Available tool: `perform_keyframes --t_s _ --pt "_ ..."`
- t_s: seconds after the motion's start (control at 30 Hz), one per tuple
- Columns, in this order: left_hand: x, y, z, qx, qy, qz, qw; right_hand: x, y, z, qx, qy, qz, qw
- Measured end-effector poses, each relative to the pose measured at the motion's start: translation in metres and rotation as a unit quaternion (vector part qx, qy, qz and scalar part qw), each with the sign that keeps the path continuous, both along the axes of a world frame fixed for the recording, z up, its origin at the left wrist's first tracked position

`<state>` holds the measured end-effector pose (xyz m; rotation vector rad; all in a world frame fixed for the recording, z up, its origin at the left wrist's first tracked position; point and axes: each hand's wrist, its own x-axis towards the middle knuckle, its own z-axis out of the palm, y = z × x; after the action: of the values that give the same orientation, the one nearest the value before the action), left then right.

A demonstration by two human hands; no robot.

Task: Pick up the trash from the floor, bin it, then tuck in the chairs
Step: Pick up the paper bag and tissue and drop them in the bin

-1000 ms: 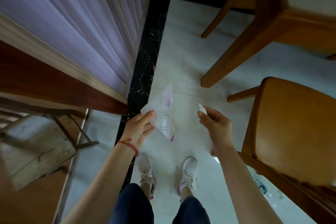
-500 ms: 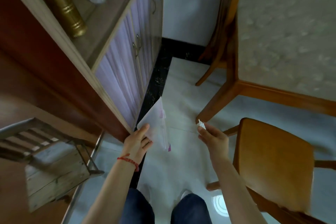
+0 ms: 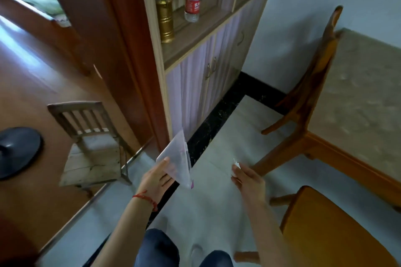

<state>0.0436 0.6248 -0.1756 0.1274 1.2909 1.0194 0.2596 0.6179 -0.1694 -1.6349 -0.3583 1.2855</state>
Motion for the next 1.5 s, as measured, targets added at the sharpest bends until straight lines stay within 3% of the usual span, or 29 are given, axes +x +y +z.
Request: perform_keyframes --t_s 0.37,0.83,1.1,1.5 --pt "-0.039 -0.124 -0.001 -0.039 0.021 0.188 0.981 -0.044 -0.036 -0.012 0.0 -0.015 0.215 0.976" --pt "-0.115 -0.328 -0.017 -0.031 -0.012 0.389 0.921 -0.185 -0.148 -0.012 -0.019 0.026 0.446 0.894" --pt "-0.129 -0.43 -0.014 -0.044 -0.017 0.547 0.836 -0.256 -0.22 -0.007 -0.039 0.021 0.591 0.806" --pt "-0.1 -0.568 -0.01 -0.063 -0.018 0.761 0.645 -0.347 -0.338 -0.014 -0.082 -0.004 0.789 0.609"
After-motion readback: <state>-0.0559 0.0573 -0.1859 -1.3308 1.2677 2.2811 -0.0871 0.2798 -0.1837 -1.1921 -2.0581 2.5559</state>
